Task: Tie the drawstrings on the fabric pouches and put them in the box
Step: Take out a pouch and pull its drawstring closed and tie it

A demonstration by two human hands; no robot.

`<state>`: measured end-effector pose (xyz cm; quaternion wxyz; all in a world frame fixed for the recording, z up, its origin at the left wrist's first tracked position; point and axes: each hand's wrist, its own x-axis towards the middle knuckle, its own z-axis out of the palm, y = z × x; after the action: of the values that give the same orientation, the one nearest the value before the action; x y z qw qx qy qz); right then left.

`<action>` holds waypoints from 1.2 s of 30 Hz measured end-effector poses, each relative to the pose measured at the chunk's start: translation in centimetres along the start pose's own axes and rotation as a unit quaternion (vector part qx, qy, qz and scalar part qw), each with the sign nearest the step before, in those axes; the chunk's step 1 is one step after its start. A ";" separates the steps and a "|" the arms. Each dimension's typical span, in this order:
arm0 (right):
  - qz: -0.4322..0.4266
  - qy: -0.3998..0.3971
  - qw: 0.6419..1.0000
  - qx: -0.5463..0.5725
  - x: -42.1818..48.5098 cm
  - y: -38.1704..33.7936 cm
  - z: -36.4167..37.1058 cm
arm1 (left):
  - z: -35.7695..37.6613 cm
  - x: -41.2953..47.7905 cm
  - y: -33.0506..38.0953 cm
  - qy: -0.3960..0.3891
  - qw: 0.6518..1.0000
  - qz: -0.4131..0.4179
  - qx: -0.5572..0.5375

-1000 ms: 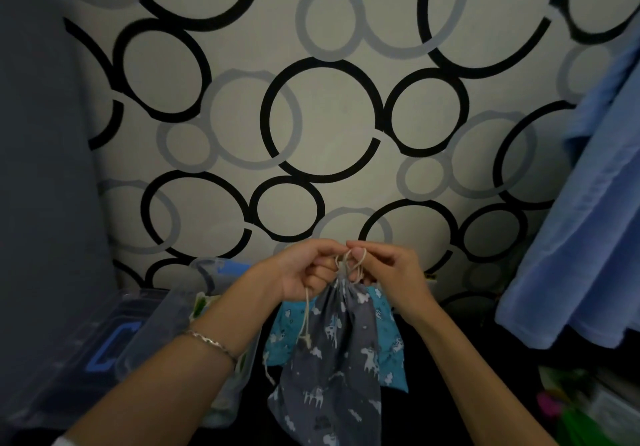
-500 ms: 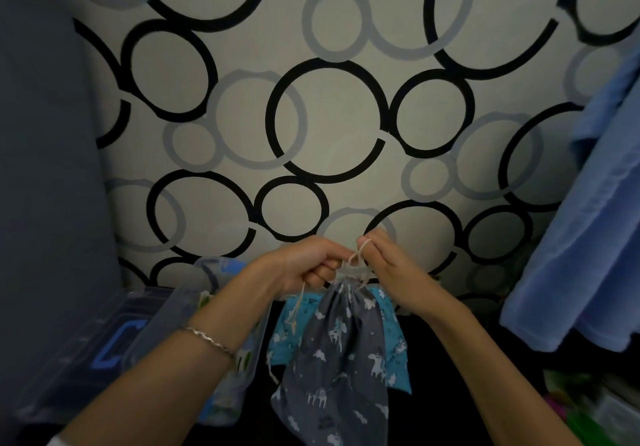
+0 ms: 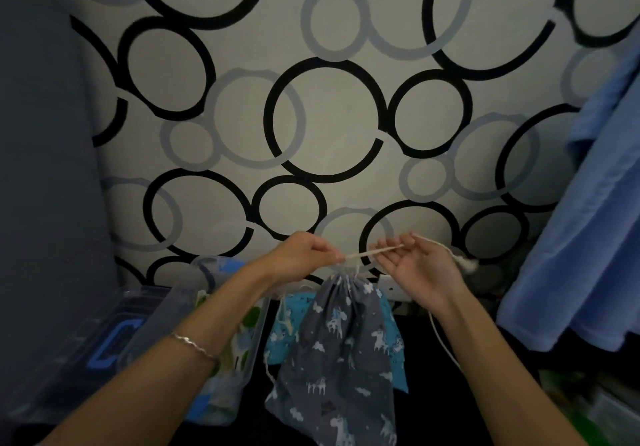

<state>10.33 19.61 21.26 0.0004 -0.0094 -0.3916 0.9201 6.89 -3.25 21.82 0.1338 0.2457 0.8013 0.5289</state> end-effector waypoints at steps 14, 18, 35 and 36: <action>0.125 0.129 0.537 -0.824 2.8 2.5 -0.6 | 2.3 0.9 -0.9 0.005 0.999 0.019 0.047; 0.160 0.075 0.746 -0.642 2.8 2.4 0.1 | 2.1 1.3 -0.3 0.009 0.999 0.029 0.044; 0.016 -0.092 0.855 -0.509 0.6 3.3 1.0 | 4.0 2.1 -1.2 0.010 0.992 -0.025 -0.123; 0.018 -0.088 0.857 -0.508 0.6 3.3 0.9 | 3.9 2.0 -1.3 -0.005 0.990 -0.029 -0.137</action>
<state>9.73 16.66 19.52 -0.0559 0.0658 -0.8026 0.5903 6.75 0.46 19.16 0.1851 0.2045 0.7273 0.6284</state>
